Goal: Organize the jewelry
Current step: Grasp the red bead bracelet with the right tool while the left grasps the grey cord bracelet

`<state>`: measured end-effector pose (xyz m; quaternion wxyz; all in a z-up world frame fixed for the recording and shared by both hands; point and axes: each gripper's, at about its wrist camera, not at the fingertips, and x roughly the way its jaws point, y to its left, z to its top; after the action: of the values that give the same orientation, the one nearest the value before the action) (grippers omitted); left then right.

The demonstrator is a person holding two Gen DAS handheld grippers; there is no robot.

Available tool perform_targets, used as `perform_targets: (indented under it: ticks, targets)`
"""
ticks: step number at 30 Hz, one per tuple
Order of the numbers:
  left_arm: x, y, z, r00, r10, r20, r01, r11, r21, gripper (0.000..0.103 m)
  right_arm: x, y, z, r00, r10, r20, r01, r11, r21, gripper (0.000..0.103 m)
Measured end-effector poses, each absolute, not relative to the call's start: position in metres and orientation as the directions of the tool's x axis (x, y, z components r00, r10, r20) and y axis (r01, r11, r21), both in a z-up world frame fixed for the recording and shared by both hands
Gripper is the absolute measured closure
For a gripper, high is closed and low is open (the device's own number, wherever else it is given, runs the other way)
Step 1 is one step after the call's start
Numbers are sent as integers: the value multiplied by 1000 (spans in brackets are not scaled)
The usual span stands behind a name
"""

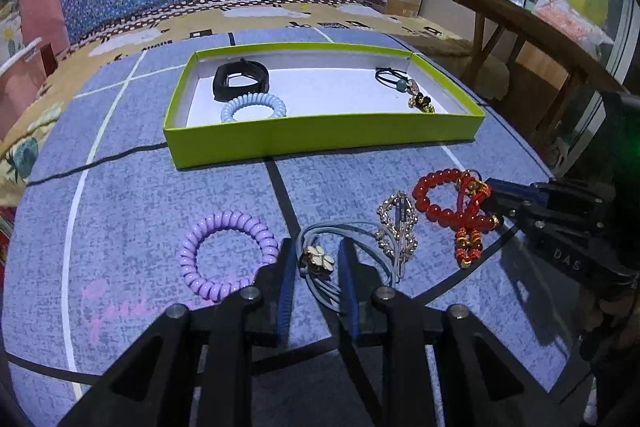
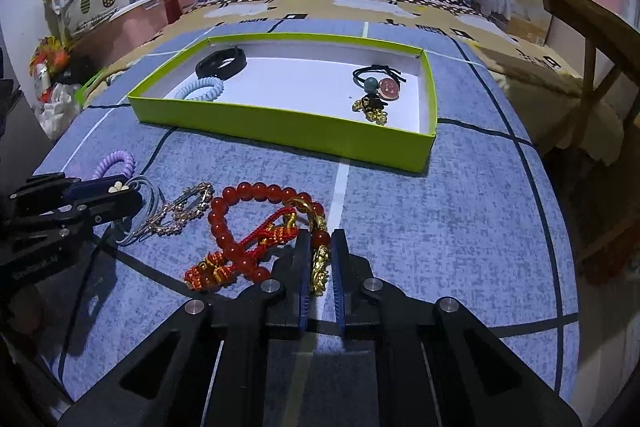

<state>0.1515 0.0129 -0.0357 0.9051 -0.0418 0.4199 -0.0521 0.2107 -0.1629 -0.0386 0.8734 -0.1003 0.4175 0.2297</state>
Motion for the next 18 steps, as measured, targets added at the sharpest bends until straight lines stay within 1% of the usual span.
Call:
perform_targets:
  ticks: [4, 18]
  targets:
    - [150, 14, -35, 647, -128, -752, 62, 991, -116, 86, 205, -166, -34, 553, 345, -758, -488, 872, 41, 94]
    - [134, 19, -16, 691, -157, -705, 71, 986, -151, 86, 190, -165, 9, 629, 400, -667, -514, 857, 29, 94]
